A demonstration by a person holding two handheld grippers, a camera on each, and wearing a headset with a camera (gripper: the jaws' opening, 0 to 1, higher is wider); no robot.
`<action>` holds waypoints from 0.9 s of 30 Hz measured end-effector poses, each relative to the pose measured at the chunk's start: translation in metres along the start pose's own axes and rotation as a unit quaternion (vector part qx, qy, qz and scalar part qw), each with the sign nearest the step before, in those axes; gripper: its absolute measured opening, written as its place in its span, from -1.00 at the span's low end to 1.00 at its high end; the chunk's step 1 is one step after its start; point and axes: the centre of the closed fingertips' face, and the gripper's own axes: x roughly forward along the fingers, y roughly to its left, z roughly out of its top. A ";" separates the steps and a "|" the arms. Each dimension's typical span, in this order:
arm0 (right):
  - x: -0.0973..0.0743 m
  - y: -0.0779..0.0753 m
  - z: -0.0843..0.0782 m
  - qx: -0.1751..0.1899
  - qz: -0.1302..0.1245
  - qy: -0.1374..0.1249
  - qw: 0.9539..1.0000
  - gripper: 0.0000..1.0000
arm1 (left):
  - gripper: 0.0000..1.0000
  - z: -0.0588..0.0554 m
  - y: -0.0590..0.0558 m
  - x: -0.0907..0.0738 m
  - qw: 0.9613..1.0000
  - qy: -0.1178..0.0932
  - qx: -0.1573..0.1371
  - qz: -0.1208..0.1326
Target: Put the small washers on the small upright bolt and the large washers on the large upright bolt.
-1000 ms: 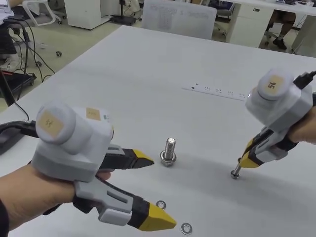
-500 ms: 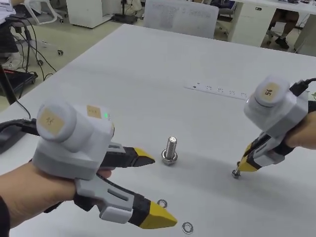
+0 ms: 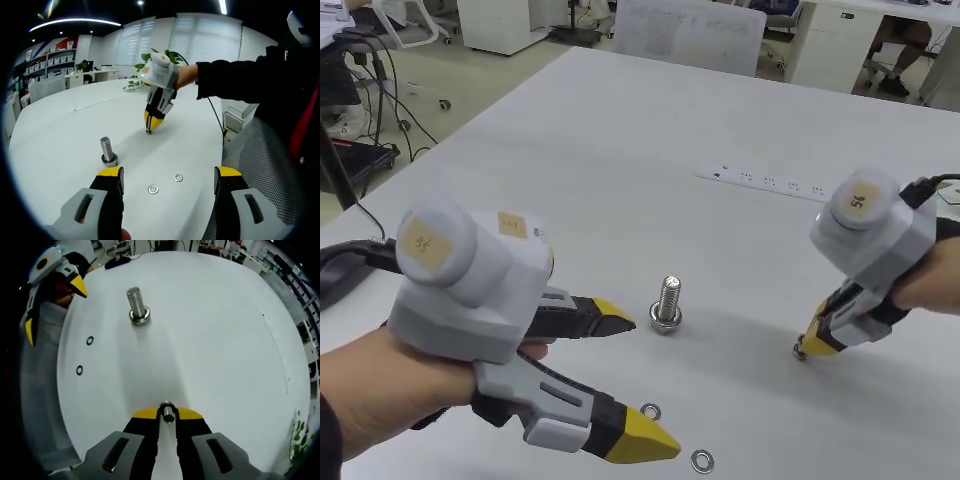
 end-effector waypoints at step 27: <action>0.010 -0.003 -0.003 -0.008 -0.001 0.007 1.000 -0.74 | 0.46 0.000 0.001 0.000 1.000 -0.001 -0.001 0.000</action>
